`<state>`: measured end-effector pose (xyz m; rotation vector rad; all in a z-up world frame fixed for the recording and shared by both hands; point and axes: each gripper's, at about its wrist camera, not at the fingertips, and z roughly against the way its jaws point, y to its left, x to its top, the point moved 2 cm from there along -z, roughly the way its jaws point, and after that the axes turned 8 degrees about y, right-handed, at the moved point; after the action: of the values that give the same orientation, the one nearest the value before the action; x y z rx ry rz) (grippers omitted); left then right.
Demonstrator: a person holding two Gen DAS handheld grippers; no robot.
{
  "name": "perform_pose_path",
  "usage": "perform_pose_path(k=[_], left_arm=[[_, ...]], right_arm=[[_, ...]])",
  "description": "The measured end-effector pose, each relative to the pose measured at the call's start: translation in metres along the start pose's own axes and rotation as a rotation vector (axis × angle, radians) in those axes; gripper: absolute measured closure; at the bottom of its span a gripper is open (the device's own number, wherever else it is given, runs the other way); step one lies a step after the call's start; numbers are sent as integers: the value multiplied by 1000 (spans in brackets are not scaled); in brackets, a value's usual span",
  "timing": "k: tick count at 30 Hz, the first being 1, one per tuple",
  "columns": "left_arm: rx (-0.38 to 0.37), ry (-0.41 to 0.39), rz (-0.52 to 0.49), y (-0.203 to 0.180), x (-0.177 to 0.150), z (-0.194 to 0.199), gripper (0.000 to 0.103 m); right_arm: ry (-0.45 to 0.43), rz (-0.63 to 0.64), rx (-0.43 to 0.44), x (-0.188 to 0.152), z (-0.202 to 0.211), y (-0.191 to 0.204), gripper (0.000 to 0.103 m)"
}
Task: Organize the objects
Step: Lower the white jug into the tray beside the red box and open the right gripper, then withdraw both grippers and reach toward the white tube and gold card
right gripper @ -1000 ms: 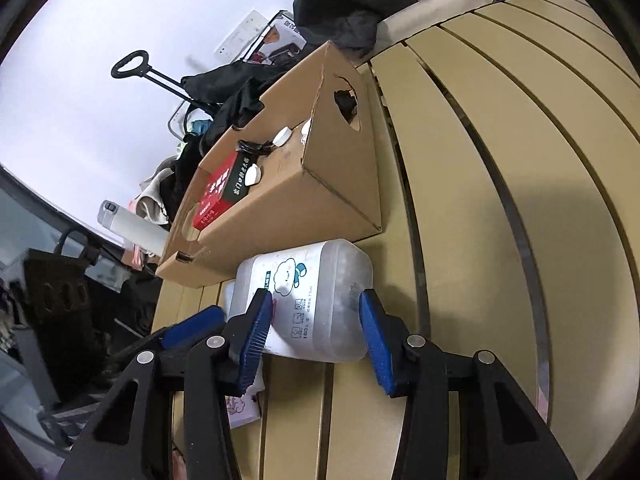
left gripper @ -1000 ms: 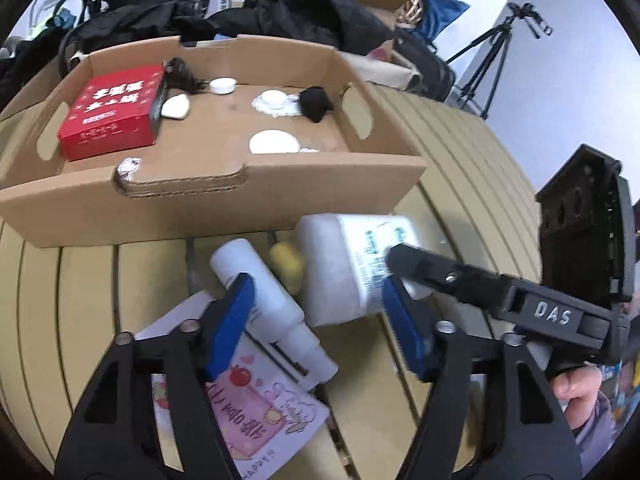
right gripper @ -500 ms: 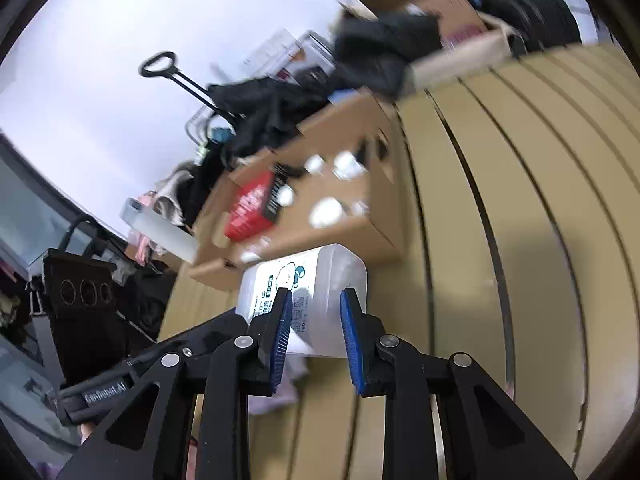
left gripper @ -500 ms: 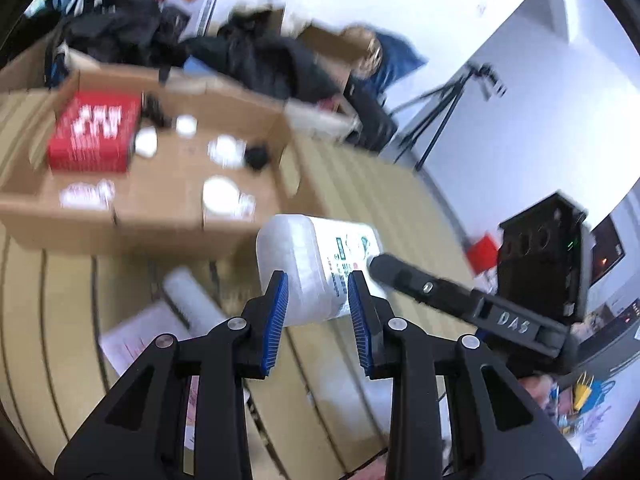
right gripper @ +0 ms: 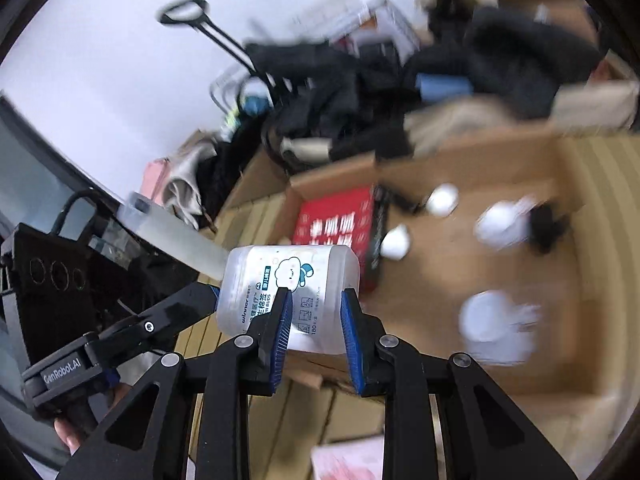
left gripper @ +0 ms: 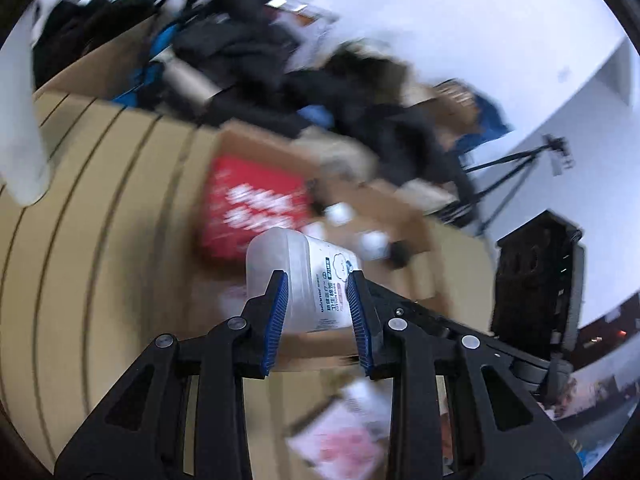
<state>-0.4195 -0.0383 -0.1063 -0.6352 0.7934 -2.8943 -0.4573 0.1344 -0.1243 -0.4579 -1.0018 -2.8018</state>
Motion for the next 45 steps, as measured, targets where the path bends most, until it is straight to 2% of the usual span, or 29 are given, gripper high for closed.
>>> perform_pose_path(k=[5, 7, 10, 12, 14, 15, 16, 17, 19, 20, 22, 24, 26, 27, 30, 33, 38, 42, 45], left_arm=[[166, 44, -3, 21, -10, -28, 77], [215, 14, -25, 16, -12, -27, 75], [250, -18, -58, 5, -18, -14, 74], [281, -41, -68, -3, -26, 3, 72], [298, -83, -66, -9, -41, 28, 60], [297, -101, -64, -10, -50, 39, 48], [298, -114, -61, -12, -60, 49, 43], [303, -120, -59, -14, -70, 58, 42], [308, -120, -55, -19, -92, 75, 42], [291, -123, -56, -23, -102, 83, 41], [247, -126, -56, -29, -125, 94, 30], [243, -111, -59, -36, -141, 96, 30], [271, -113, -85, -48, -149, 93, 30], [294, -114, -94, -54, -152, 89, 30], [303, -111, -109, -71, -156, 79, 30], [335, -105, -102, -79, -158, 67, 30], [359, -79, -113, -83, -156, 51, 30], [360, -88, -136, -84, -153, 42, 30], [338, -45, -145, -81, -150, 33, 30]], right_arm=[[93, 14, -63, -8, -56, 0, 76], [82, 43, -120, -8, -58, 6, 76], [80, 57, -128, -9, -50, 10, 76], [60, 92, -173, -11, -36, 16, 76], [23, 134, -234, -17, -16, 23, 76], [-9, 158, -253, -23, 0, 28, 75], [-41, 176, -263, -31, 14, 33, 74], [-67, 187, -270, -40, 26, 36, 66], [-120, 201, -277, -64, 49, 41, 32], [-138, 204, -268, -77, 57, 42, 12], [-165, 200, -242, -103, 70, 43, 11], [-182, 195, -230, -129, 76, 43, 11], [-195, 166, -241, -150, 78, 37, 11], [-193, 143, -245, -156, 77, 33, 11], [-164, 107, -244, -172, 69, 22, 11], [-147, 133, -250, -178, 69, 17, 11], [-188, 115, -234, -172, 86, -6, 11], [-219, 88, -221, -164, 102, -17, 11], [-210, 94, -250, -164, 113, -21, 11]])
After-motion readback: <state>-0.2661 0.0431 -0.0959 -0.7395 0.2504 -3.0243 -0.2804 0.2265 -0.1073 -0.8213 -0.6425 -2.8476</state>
